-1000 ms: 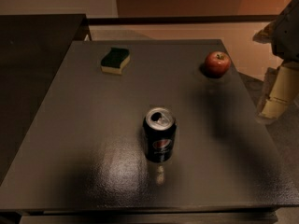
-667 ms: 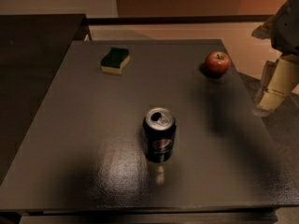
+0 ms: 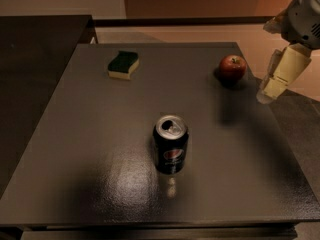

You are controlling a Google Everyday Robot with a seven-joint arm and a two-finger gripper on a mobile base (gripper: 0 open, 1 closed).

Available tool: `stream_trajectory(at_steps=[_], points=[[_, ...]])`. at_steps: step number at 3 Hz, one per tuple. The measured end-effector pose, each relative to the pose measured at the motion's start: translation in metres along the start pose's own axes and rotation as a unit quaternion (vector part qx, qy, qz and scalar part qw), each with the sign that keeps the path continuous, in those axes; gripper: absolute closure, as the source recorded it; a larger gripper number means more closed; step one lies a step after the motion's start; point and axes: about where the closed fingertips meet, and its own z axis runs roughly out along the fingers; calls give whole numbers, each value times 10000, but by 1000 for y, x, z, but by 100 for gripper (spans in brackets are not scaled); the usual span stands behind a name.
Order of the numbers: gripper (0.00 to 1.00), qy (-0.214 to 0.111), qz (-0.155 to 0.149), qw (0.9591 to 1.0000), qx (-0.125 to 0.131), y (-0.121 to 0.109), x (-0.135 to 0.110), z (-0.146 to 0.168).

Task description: Pick apple

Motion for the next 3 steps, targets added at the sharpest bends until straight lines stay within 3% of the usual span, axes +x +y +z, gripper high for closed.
stream_trajectory(at_steps=[3], points=[[0, -432, 416, 9975, 363, -70, 18, 42]])
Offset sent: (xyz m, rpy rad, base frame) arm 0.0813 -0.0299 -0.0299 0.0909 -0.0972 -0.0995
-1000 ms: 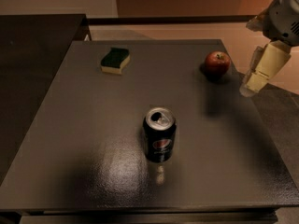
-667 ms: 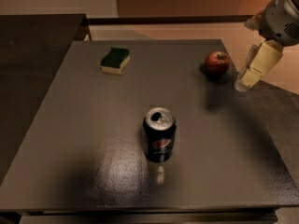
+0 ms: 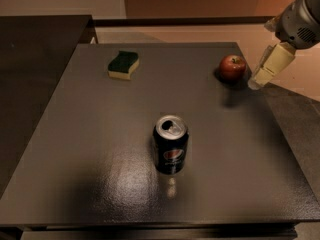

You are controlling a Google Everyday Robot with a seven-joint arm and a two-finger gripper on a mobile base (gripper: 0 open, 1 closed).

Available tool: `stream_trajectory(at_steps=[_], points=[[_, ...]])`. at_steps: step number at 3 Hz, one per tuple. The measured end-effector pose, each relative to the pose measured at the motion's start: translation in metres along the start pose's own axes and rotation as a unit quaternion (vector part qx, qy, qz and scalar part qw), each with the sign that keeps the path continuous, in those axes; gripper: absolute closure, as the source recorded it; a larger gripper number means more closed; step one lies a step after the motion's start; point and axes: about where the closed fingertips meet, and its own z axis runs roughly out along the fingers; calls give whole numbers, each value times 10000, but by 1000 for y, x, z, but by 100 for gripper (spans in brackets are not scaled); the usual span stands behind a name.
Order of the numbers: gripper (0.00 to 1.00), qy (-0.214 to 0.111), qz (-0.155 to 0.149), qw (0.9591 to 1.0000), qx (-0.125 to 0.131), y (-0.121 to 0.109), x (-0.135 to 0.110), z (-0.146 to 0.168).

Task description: Pick apple

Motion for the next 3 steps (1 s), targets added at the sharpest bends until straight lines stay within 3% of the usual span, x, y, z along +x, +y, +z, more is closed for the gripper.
stream_trajectory(at_steps=[3], points=[[0, -137, 353, 9989, -276, -30, 20, 51]])
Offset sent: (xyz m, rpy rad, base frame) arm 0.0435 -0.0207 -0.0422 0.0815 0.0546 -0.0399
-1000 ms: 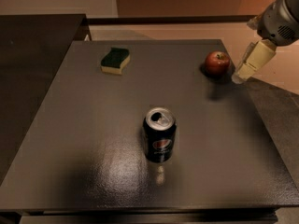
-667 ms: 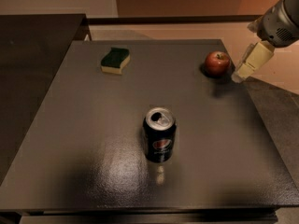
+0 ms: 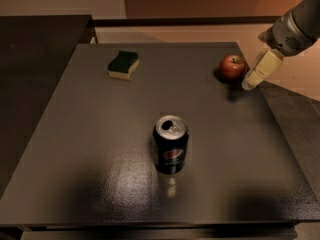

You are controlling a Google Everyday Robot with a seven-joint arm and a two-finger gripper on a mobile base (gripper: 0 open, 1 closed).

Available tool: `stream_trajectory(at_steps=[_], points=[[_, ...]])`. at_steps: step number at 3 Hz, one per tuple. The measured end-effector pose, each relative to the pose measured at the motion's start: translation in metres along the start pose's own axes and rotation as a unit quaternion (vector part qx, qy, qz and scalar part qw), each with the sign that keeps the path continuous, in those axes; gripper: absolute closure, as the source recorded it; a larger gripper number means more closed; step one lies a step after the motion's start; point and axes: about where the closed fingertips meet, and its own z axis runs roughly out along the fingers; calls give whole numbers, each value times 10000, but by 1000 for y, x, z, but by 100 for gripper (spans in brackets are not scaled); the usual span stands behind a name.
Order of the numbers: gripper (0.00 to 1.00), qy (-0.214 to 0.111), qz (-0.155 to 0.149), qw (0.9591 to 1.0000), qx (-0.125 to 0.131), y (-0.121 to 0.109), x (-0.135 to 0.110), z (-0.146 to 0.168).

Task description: Pick apple

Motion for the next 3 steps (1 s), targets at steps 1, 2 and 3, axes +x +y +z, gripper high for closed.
stream_trajectory(at_steps=[1, 2, 3], points=[[0, -8, 47, 9999, -124, -6, 2, 16], [0, -64, 114, 9995, -293, -18, -3, 39], [0, -66, 142, 9993, -332, -23, -4, 48]])
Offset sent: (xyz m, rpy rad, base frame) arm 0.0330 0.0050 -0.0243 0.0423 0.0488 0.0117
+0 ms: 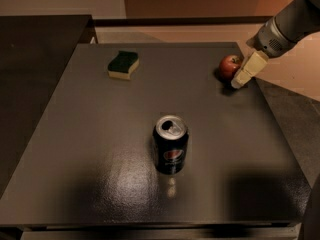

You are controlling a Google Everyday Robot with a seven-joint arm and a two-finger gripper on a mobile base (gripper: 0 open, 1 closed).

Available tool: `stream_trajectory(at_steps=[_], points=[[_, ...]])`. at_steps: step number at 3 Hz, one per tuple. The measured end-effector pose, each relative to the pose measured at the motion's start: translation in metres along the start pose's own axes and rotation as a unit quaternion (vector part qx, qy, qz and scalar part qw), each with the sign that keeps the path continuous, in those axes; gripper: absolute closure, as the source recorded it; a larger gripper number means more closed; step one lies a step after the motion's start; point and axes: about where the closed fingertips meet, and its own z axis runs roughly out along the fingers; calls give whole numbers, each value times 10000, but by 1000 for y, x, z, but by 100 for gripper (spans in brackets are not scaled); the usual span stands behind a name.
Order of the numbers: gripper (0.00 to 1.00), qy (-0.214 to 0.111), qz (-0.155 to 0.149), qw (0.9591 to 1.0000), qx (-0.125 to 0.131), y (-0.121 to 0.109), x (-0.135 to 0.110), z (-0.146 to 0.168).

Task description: Pick apple

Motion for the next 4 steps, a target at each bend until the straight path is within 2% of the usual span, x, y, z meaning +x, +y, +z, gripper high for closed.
stream_trajectory(at_steps=[1, 3, 4], points=[[18, 15, 5, 10000, -56, -3, 0, 8], [65, 11, 2, 9999, -122, -2, 0, 12], [88, -36, -34, 9998, -183, 3, -8, 4]])
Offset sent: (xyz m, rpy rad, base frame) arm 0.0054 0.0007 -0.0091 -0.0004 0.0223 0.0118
